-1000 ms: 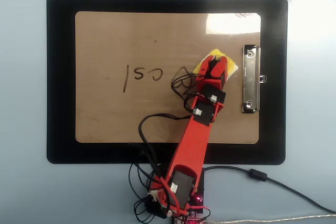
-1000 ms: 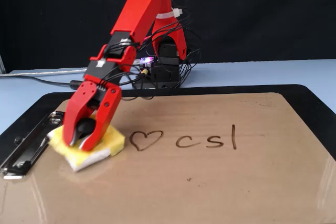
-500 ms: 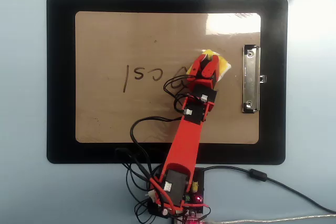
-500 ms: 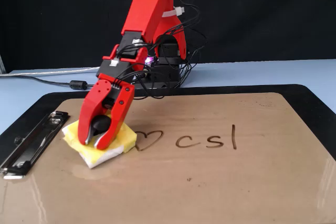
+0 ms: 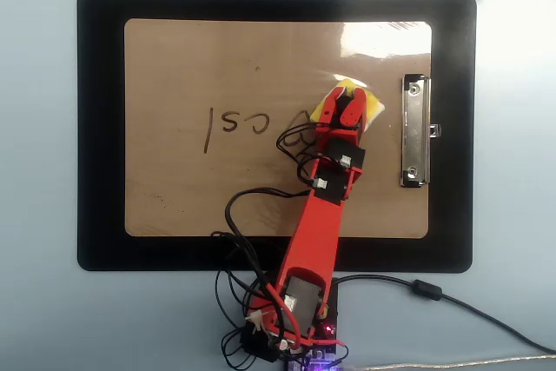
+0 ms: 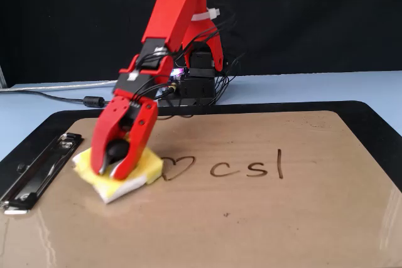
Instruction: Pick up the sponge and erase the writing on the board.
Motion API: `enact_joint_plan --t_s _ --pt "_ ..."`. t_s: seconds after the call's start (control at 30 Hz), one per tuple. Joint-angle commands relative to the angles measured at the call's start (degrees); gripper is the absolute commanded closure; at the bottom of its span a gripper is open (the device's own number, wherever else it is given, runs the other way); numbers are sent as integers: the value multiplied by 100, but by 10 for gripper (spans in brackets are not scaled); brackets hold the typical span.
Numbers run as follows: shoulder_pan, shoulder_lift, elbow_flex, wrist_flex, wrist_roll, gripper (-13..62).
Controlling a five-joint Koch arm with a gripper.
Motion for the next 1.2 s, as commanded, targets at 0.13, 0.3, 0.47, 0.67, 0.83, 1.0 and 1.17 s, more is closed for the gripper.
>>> enact_joint_plan --t_s 0.13,0.3,0.47,0.67,0.83,1.0,1.17 --pt "308 2188 2153 193 114 574" --pt "255 1608 1714 132 88 574" --pt "44 422 325 211 26 574" --pt "-1301 2259 2646 123 -1248 574" --pt "-2540 2347 2804 88 -2417 574" --pt "-1793 185 765 -536 -1547 574" --pt "-1178 1028 1925 -686 -756 574"
